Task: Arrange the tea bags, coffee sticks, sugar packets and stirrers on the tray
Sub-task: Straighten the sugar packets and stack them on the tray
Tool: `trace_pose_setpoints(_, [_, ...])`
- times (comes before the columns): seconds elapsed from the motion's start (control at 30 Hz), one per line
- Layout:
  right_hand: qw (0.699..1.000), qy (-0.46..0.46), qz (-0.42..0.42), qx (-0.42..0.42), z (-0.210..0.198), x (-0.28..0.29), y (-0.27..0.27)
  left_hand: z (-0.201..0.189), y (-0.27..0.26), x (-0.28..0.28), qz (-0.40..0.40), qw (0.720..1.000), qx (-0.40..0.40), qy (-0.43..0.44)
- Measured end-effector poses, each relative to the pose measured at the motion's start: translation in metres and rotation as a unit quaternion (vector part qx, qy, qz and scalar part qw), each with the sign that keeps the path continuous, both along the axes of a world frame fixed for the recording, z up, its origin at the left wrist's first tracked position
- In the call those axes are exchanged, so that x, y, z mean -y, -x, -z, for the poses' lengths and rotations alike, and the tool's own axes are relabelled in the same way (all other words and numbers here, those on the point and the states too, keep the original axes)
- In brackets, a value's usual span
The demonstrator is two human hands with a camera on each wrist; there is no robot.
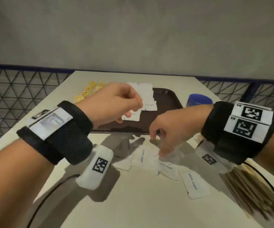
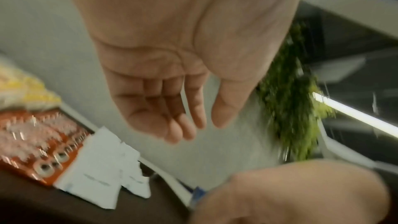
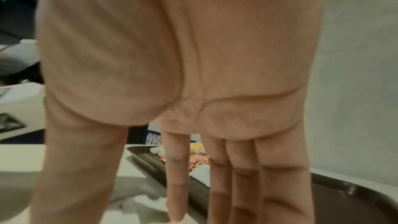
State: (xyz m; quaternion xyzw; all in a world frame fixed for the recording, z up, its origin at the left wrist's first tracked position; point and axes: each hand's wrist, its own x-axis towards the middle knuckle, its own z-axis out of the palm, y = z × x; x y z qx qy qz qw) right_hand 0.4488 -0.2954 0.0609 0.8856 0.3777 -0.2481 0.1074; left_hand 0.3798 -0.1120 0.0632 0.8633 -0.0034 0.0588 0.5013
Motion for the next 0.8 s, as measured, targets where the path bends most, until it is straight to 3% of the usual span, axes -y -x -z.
trace_pose_setpoints(0.07, [1.0, 0.018, 0.006, 0.01, 0.007, 0.014, 0.009, -0.004, 0.008, 0.003, 0.039, 0.978, -0.05, -0.199])
trace_pose_setpoints(0.13, [0.999, 0.014, 0.031, 0.011, 0.02, 0.026, 0.015, -0.002, 0.016, 0.008, 0.053, 0.915, -0.11, -0.384])
trace_pose_setpoints(0.2, [0.999, -0.005, 0.043, 0.029, 0.032, 0.033, 0.022, 0.007, 0.022, 0.013, 0.064, 0.856, -0.156, -0.488])
trace_pose_setpoints(0.27, [0.997, -0.035, 0.044, 0.05, 0.04, 0.036, 0.03, 0.016, 0.027, 0.019, 0.071, 0.832, -0.184, -0.519])
trace_pose_setpoints(0.37, [0.995, -0.07, 0.061, 0.042, 0.042, 0.034, 0.036, 0.026, 0.033, 0.03, 0.074, 0.838, -0.232, -0.488])
trace_pose_setpoints(0.5, [0.996, -0.055, 0.073, 0.011, 0.037, 0.026, 0.037, 0.038, 0.034, 0.036, 0.083, 0.819, -0.217, -0.525])
trace_pose_setpoints(0.7, [0.989, -0.069, 0.127, -0.024, 0.037, 0.016, 0.047, 0.039, 0.032, 0.035, 0.067, 0.853, -0.174, -0.488])
trace_pose_setpoints(0.8, [0.986, -0.088, 0.137, -0.019, 0.041, 0.015, 0.047, 0.038, 0.03, 0.034, 0.049, 0.893, -0.18, -0.409])
